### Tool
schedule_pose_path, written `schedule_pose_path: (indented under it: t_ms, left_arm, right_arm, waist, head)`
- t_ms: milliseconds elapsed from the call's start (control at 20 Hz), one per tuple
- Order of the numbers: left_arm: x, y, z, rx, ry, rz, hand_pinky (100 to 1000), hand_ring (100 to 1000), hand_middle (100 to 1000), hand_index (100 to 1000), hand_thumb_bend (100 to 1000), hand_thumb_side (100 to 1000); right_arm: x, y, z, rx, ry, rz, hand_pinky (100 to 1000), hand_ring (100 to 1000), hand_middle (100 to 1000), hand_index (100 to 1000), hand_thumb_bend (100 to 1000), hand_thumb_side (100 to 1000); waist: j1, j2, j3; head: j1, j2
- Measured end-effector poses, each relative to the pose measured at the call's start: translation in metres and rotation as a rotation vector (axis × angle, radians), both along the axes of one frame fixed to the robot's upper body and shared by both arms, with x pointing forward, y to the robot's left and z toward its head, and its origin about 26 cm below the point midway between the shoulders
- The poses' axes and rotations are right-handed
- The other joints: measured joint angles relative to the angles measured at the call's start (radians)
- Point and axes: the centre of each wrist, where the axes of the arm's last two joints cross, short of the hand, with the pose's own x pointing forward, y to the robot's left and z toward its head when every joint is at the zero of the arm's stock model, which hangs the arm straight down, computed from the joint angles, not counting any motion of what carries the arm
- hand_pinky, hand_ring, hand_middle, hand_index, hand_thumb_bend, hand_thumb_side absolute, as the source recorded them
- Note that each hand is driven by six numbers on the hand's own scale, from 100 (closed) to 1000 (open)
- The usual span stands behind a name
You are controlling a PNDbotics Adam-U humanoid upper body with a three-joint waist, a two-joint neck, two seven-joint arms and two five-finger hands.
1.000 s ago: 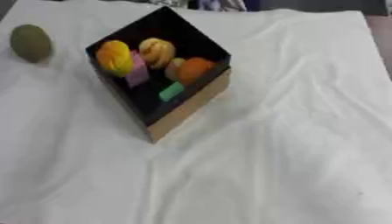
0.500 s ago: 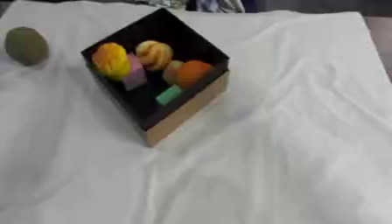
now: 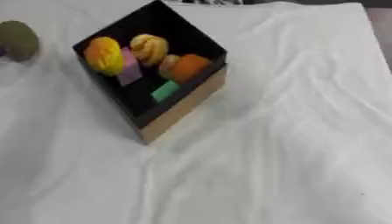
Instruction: Pick up objects on the table and place them in the box.
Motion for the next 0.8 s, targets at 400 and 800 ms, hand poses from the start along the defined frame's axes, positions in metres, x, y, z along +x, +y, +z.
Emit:
schedule_pose_path:
  t_ms: [400,800]
  left_arm:
    - [0.008,-0.003,-0.008,0.03,0.031,0.052,848,847,795,866,406,153]
    - [0.013,-0.005,-0.013,0.082,-0.011,0.142,783,789,740,780,394,100]
  right_arm:
    - [0.0,0.001,0.001,0.007,-0.006,0.005,886,873,697,754,100,439]
    - [0.001,0.002,-0.001,0.016,-0.001,0.008,886,873,694,754,100,453]
  waist:
    - [0.0,0.015,-0.022]
    - [0.0,0.021,-0.029]
  head:
    - [0.019,-0.013]
    - [0.033,-0.021]
